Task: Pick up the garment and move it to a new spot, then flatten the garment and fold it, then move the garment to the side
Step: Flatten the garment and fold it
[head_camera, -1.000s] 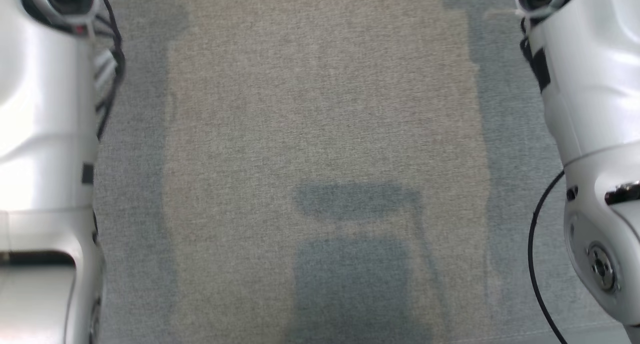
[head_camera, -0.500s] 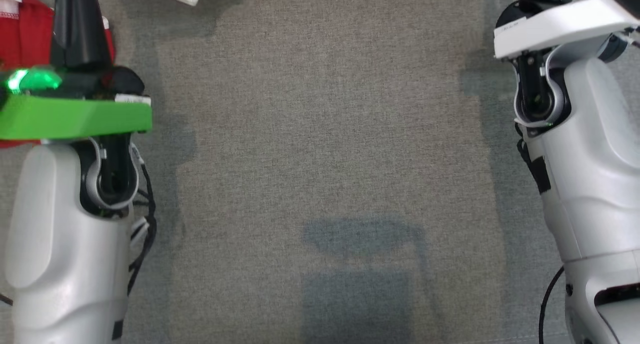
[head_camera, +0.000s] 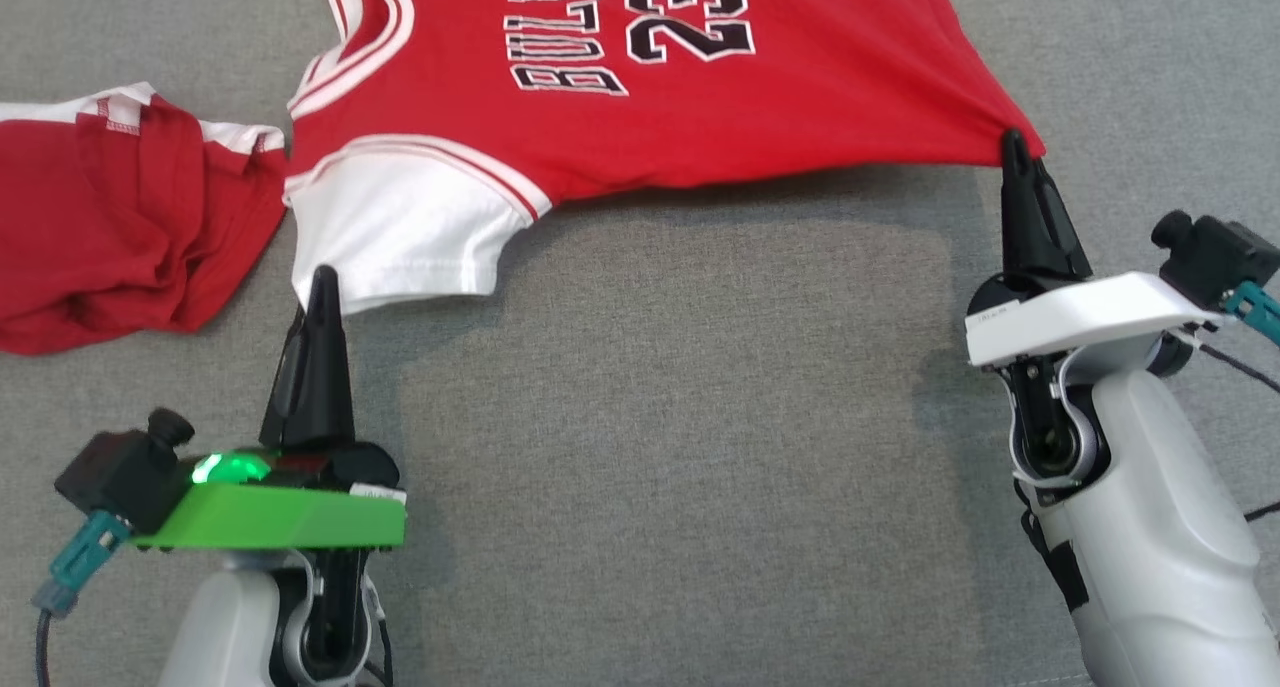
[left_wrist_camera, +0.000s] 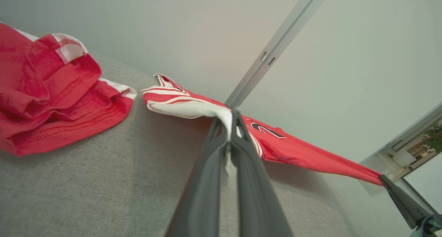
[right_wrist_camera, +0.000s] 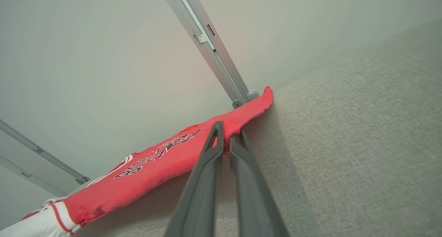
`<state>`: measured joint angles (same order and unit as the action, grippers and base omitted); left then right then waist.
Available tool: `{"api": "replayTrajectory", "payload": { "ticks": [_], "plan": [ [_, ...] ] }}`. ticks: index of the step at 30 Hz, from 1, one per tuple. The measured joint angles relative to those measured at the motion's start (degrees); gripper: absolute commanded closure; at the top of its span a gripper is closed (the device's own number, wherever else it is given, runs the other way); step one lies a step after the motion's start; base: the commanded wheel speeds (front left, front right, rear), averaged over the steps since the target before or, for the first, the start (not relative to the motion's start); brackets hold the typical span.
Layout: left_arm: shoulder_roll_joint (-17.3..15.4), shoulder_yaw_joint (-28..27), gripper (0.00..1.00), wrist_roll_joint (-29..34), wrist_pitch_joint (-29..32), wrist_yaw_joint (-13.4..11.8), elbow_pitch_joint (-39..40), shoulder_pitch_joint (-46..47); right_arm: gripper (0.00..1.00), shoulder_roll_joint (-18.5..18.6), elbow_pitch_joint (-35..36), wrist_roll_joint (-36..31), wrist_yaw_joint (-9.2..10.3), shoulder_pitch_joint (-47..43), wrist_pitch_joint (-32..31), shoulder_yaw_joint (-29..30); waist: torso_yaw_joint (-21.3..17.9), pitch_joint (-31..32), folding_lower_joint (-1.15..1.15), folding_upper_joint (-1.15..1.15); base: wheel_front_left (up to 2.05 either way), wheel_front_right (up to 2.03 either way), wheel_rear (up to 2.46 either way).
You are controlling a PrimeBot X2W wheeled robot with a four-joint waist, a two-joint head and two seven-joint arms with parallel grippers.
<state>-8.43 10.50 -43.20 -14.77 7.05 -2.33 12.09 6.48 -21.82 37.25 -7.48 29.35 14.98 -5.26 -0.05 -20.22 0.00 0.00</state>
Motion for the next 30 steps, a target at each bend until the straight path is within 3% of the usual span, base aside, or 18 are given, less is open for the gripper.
{"api": "replayTrajectory", "payload": {
  "ticks": [7, 17, 30],
  "plan": [
    [1.21, -0.1, 1.0, -0.21, -0.16, -0.63, 6.16, -10.97, 1.0, -0.66, 3.98, 0.42, 0.0, -9.09, 0.01, 1.96, 0.07, 5.96, 0.0, 0.0, 0.0, 0.0, 0.0],
    [1.35, 0.67, 1.0, 0.67, 0.26, -3.53, 16.93, -25.1, 1.0, -1.0, 10.24, 0.64, 0.0, -21.3, 0.03, 1.52, -0.18, 13.23, 0.0, 0.0, 0.0, 0.0, 0.0],
    [0.14, 1.22, 1.0, 1.66, 1.21, -6.53, 24.76, -34.87, 1.0, -1.15, 17.67, 1.0, 0.0, -33.67, -0.69, 2.6, -0.71, 15.77, 0.0, 0.0, 0.0, 0.0, 0.0]
  ]
}}
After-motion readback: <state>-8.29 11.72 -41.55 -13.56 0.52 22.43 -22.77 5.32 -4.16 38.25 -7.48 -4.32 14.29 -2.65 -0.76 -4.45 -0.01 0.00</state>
